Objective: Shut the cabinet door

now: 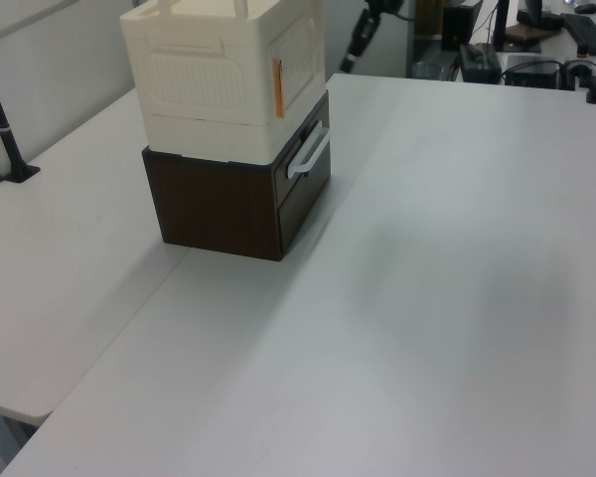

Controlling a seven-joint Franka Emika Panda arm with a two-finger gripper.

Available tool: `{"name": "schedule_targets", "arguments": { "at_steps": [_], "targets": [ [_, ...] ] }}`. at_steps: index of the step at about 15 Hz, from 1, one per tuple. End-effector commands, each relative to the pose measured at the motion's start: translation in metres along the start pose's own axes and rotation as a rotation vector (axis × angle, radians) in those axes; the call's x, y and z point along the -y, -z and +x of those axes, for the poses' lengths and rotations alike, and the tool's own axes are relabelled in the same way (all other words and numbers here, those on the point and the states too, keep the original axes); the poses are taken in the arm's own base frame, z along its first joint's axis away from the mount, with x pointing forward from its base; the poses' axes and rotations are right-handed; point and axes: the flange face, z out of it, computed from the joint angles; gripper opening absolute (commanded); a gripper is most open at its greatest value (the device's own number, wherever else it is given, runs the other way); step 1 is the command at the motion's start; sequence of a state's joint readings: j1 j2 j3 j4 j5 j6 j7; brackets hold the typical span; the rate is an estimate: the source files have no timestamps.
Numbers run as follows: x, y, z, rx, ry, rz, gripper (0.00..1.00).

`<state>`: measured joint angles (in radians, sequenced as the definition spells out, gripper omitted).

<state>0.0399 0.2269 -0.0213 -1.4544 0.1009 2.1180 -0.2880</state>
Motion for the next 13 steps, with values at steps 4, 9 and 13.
{"name": "schedule_targets", "arguments": {
  "at_steps": [4, 9, 13],
  "targets": [
    [0.012, 0.019, -0.052, 0.338, -0.022, -0.048, 0.03],
    [0.02, 0.037, -0.075, 0.447, -0.111, -0.122, 0.37],
    [0.019, 0.038, -0.082, 0.455, -0.117, -0.122, 1.0]
  ]
}}
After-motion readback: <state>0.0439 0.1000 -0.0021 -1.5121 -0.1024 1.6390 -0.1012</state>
